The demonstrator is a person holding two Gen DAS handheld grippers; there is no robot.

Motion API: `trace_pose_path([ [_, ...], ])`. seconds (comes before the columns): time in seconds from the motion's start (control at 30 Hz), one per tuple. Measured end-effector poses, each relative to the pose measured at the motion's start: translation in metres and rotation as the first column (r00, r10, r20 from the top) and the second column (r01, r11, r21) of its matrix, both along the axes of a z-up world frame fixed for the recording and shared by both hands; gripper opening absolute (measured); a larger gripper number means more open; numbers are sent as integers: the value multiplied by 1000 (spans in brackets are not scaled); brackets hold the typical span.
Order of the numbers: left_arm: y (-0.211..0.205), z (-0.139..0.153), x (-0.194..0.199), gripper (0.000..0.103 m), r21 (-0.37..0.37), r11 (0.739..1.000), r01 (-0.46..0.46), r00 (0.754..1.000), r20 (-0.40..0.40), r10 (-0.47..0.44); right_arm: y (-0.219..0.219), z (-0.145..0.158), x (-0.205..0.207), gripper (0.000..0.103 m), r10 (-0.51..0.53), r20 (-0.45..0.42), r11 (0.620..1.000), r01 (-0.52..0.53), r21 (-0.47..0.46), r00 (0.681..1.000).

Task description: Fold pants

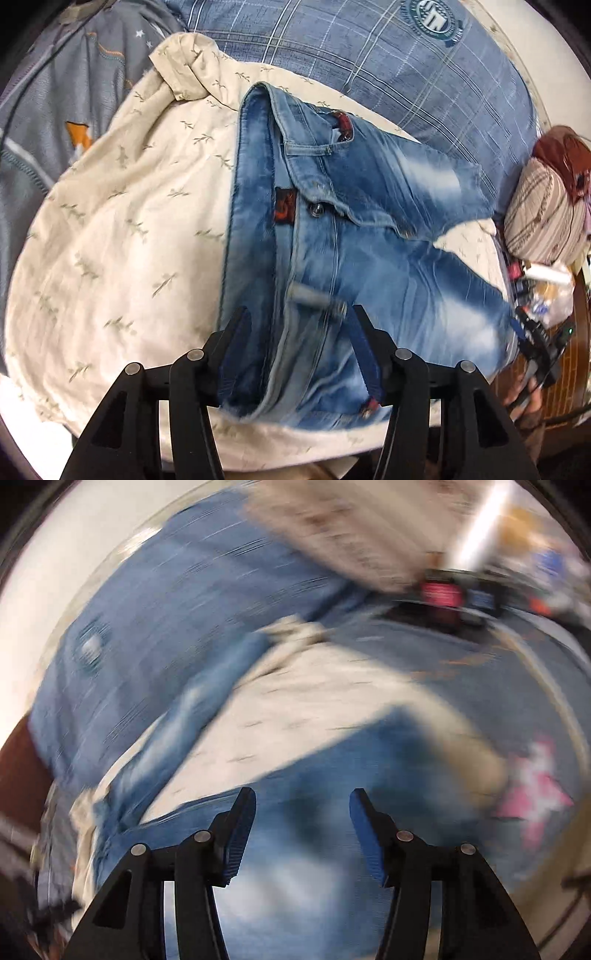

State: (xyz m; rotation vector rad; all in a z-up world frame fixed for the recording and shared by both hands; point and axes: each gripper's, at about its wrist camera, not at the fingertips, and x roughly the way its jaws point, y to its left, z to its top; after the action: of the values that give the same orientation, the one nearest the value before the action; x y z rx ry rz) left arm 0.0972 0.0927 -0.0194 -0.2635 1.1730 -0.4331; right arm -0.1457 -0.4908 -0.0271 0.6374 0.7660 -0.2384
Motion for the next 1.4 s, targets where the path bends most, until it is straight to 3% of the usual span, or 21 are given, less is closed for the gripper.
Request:
trace_pose_path([
  [0.1,-18,-27,9,54,100,995,19,999,-35,-16,27,-14,29,55,95,-30,995,-95,-18,995],
  [0.13,-27,-42,13,54,158,987,36,998,-54,-28,36,-29,39,56,106,-104,993,-111,-43,989],
  [0.17,-30,-46,10,55,184,982,51,999,-26,-46,44,-38,45,56,112,-155,988,-126,-85,982],
  [0.23,-32,-37,4,53,192,979,74,997,9,-77,54,-29,47,60,132,-175,973,-161,-163,976],
  [0.3,-28,-25,4,53,156,983,101,994,28,-107,58,-18,50,59,159,-177,966,-190,-174,971],
  [0.37,-24,-8,14,54,137,987,82,993,71,-92,50,4,49,61,175,-90,965,-189,-185,981],
  [0.43,-19,10,36,55,111,993,41,994,97,-52,30,23,64,71,151,-35,974,-155,-164,988],
  [0.6,-17,16,107,58,25,997,-69,997,24,68,-25,41,150,71,87,-41,989,-91,-117,995],
  [0.73,-24,0,165,58,-43,989,-144,986,-91,140,-49,37,242,71,78,-88,991,-87,-103,993],
  [0.9,-13,-15,215,58,-150,955,-254,957,-183,226,-53,18,343,71,133,-171,966,-166,-196,976],
  [1.1,-16,-42,260,58,-162,938,-305,927,-276,253,-41,-21,406,78,213,-269,927,-281,-248,939],
  [1.2,-31,-50,274,46,-168,941,-293,926,-294,236,-30,-35,412,71,209,-300,903,-302,-306,931],
  [1.23,-36,-48,276,22,-145,949,-280,933,-275,233,-28,-34,409,57,208,-288,901,-297,-316,935],
  [1.27,-41,-43,276,18,-120,958,-262,942,-250,226,-26,-33,406,45,200,-282,898,-291,-331,938],
  [1.3,-45,-37,273,17,-105,963,-247,951,-216,221,-23,-29,398,19,219,-270,898,-301,-320,938],
  [1.4,-50,-9,247,12,-47,975,-219,973,-91,214,-15,-10,372,20,192,-234,888,-270,-372,953],
])
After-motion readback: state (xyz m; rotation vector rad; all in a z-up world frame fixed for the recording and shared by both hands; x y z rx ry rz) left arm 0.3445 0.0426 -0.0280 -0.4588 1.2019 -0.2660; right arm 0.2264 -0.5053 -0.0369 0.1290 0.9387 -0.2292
